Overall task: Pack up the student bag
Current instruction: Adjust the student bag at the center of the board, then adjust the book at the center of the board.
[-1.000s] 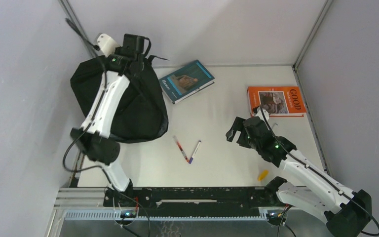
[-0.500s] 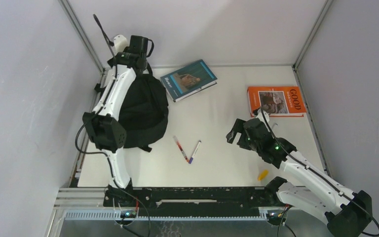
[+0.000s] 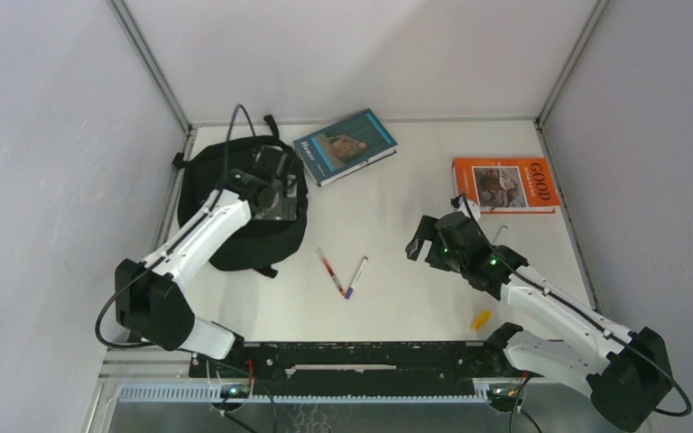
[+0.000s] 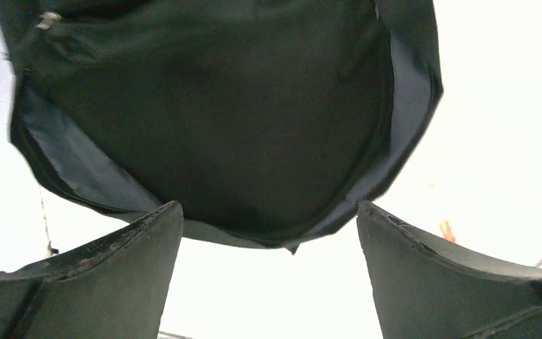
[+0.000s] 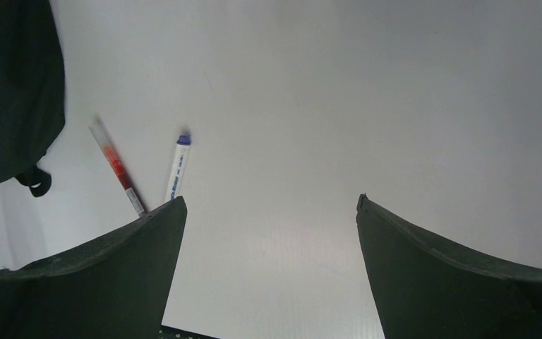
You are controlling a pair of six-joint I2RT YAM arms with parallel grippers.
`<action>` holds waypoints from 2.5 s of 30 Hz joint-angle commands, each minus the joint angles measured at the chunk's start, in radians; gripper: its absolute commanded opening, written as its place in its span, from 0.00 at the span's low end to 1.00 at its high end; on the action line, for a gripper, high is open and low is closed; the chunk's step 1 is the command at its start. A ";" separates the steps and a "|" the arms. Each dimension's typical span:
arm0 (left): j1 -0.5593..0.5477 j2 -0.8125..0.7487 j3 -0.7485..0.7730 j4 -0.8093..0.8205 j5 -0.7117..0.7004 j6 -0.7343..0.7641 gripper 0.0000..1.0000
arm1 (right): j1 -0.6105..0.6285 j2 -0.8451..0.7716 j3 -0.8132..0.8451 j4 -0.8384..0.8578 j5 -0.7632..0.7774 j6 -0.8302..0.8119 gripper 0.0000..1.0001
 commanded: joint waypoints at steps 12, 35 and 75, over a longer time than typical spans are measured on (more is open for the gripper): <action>-0.063 0.254 0.013 -0.007 0.124 0.001 0.16 | 0.011 -0.023 0.004 0.046 -0.010 -0.004 0.98; -0.193 0.294 0.473 0.120 0.047 0.288 1.00 | 0.004 -0.112 -0.005 0.012 0.076 0.060 0.98; -0.214 1.156 1.064 0.543 -0.062 0.924 0.64 | -0.212 -0.276 -0.005 -0.142 -0.025 0.049 0.97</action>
